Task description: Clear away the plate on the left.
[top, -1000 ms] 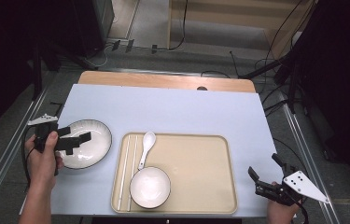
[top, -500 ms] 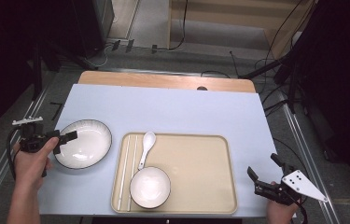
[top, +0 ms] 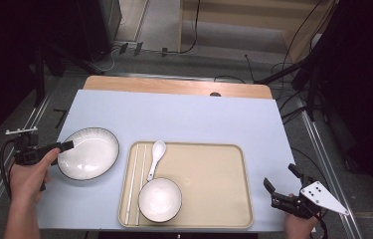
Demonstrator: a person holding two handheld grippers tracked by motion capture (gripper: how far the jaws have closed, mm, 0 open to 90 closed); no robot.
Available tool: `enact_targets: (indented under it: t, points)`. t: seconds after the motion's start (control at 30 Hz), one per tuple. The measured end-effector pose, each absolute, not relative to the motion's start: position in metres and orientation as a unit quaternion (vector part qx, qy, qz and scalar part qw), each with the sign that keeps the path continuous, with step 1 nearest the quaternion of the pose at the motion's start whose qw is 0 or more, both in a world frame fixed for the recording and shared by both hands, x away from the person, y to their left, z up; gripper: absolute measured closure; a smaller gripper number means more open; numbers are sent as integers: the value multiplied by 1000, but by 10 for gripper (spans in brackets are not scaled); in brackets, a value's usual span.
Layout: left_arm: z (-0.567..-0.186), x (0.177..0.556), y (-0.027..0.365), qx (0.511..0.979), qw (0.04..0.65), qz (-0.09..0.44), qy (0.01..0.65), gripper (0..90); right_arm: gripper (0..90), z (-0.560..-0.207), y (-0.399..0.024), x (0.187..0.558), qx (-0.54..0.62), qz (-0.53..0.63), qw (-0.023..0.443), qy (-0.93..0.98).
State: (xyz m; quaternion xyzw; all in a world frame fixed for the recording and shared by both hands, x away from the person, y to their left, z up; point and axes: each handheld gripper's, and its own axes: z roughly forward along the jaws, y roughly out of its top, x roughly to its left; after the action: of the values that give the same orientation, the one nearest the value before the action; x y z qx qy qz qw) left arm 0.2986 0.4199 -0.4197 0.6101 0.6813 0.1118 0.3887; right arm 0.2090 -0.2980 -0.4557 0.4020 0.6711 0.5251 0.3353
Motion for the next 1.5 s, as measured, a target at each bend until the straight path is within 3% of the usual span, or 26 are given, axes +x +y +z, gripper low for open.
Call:
enact_targets:
  t: [0.37, 0.6, 0.93, 1.5]
  points:
    - [-421, 294, 433, 597, 389, 118, 691, 490, 65, -456, -298, 209, 402, 525, 335, 671]
    - [-434, 298, 438, 583, 396, 56, 707, 559, 65, -455, -298, 209, 401, 525, 335, 672]
    - [-442, 298, 443, 561, 395, 16, 727, 670, 65, -455, -299, 208, 403, 526, 336, 670]
    - [-453, 301, 446, 557, 392, -40, 732, 708, 65, -455, -298, 208, 405, 523, 337, 670]
